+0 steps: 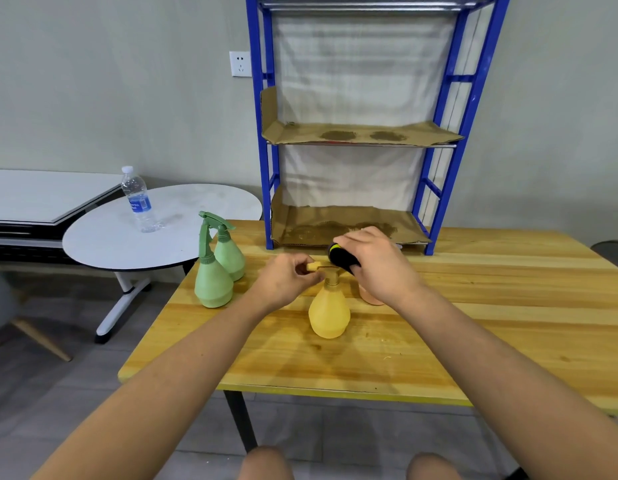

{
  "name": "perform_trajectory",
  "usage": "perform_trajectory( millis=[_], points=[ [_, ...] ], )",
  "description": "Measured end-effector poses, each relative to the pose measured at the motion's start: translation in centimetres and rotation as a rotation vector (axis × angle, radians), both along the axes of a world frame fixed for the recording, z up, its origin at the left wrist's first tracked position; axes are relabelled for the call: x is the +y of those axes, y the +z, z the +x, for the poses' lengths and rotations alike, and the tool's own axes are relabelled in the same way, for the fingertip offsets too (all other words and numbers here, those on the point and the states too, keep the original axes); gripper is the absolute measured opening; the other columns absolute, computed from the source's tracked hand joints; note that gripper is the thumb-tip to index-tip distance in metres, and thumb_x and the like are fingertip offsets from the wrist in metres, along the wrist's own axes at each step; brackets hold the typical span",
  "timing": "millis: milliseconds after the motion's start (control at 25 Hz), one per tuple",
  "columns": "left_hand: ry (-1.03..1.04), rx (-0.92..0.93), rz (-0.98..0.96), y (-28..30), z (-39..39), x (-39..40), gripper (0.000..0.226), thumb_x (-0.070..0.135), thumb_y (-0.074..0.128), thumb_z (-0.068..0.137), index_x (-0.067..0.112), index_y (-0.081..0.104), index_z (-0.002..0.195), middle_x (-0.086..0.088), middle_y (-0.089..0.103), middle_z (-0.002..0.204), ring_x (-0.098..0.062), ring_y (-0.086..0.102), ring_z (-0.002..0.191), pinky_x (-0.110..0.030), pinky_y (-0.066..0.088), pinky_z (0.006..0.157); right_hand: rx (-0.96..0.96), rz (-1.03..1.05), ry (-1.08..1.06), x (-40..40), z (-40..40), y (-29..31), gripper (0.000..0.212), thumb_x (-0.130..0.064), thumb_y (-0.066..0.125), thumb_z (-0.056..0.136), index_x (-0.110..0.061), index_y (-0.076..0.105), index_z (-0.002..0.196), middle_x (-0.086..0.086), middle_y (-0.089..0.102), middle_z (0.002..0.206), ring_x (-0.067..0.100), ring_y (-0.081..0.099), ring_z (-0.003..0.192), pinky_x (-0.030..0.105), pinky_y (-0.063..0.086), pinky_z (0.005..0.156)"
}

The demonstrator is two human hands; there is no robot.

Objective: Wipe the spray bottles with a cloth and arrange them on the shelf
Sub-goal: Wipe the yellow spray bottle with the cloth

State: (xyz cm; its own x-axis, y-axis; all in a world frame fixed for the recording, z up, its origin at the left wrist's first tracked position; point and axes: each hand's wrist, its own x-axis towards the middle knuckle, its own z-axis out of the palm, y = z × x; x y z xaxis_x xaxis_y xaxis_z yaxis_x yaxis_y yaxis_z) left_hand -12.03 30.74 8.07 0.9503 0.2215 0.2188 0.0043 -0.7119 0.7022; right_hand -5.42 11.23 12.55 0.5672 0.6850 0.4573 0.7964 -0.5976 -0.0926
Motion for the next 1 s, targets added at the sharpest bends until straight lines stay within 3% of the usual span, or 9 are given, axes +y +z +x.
perform_trajectory(
  millis=[160, 360, 440, 560, 640, 720, 920, 1000],
  points=[
    [0.002, -0.003, -0.006, 0.2, -0.3, 0.0, 0.016, 0.035, 0.076, 0.087, 0.02, 0.072, 0.089, 0.009, 0.062, 0.065, -0.009, 0.053, 0.06, -0.025, 0.042, 0.056, 0.036, 0.169, 0.125, 0.7, -1.6, -0.7, 0.056, -0.004, 0.071, 0.083, -0.021, 0.058, 0.135, -0.006, 0.062, 0.131, 0.018, 0.048, 0.123, 0.035, 0.042, 0.106],
    [-0.02, 0.06, 0.036, 1.0, -0.4, -0.4, 0.015, 0.039, 0.07, 0.091, 0.024, 0.065, 0.092, 0.004, 0.064, 0.077, -0.011, 0.057, 0.07, -0.025, 0.046, 0.061, 0.161, 0.2, -0.061, -3.3, 1.0, -3.0, 0.052, -0.006, 0.069, 0.086, -0.023, 0.058, 0.134, -0.002, 0.064, 0.128, 0.021, 0.051, 0.122, 0.036, 0.042, 0.104],
    [-0.039, 0.101, 0.132, 1.7, -0.2, -0.5, 0.028, 0.04, 0.068, 0.092, 0.024, 0.063, 0.114, 0.006, 0.066, 0.093, -0.009, 0.06, 0.081, -0.024, 0.047, 0.067, 0.205, 0.293, -0.087, -4.5, 1.3, -4.0, 0.047, -0.008, 0.071, 0.085, -0.023, 0.063, 0.128, -0.002, 0.067, 0.121, 0.021, 0.057, 0.115, 0.036, 0.046, 0.099],
    [-0.115, 0.093, 0.341, 3.0, 0.7, -1.1, 0.056, 0.039, 0.062, 0.095, 0.025, 0.044, 0.147, 0.003, 0.058, 0.133, -0.016, 0.055, 0.12, -0.035, 0.05, 0.097, 0.26, 0.371, -0.109, -5.8, 1.2, -5.7, 0.045, -0.006, 0.074, 0.082, -0.022, 0.067, 0.123, -0.003, 0.069, 0.114, 0.018, 0.06, 0.108, 0.029, 0.046, 0.091],
    [-0.149, 0.113, 0.525, 3.4, 1.7, -1.8, 0.049, 0.036, 0.056, 0.099, 0.023, 0.048, 0.146, -0.002, 0.055, 0.139, -0.022, 0.048, 0.13, -0.043, 0.045, 0.106, 0.296, 0.383, -0.135, -6.4, 1.1, -6.5, 0.047, -0.004, 0.074, 0.08, -0.023, 0.068, 0.123, -0.004, 0.069, 0.114, 0.016, 0.06, 0.108, 0.025, 0.044, 0.09],
    [-0.172, 0.158, 0.658, 3.5, 2.4, -2.5, 0.039, 0.03, 0.054, 0.1, 0.024, 0.056, 0.139, -0.004, 0.058, 0.135, -0.025, 0.048, 0.128, -0.046, 0.046, 0.103, 0.343, 0.391, -0.145, -7.1, 0.9, -7.0, 0.047, -0.002, 0.073, 0.08, -0.022, 0.068, 0.123, -0.003, 0.069, 0.114, 0.016, 0.06, 0.107, 0.025, 0.044, 0.09],
    [-0.262, 0.042, 0.842, 4.6, 2.1, -2.4, 0.033, 0.015, 0.068, 0.093, 0.032, 0.069, 0.122, 0.009, 0.054, 0.126, -0.018, 0.039, 0.116, -0.033, 0.041, 0.095, 0.416, 0.396, -0.134, -8.2, 0.2, -7.9, 0.045, 0.0, 0.071, 0.081, -0.023, 0.07, 0.12, -0.004, 0.068, 0.108, 0.014, 0.057, 0.1, 0.016, 0.039, 0.08],
    [-0.294, 0.014, 0.795, 4.6, 1.6, -2.0, 0.033, 0.008, 0.067, 0.092, 0.029, 0.072, 0.118, 0.006, 0.047, 0.123, -0.017, 0.043, 0.115, -0.027, 0.044, 0.092, 0.417, 0.382, -0.103, -8.2, -0.2, -8.3, 0.044, 0.0, 0.072, 0.081, -0.023, 0.07, 0.119, -0.007, 0.066, 0.106, 0.014, 0.056, 0.1, 0.012, 0.038, 0.079]
  ],
)
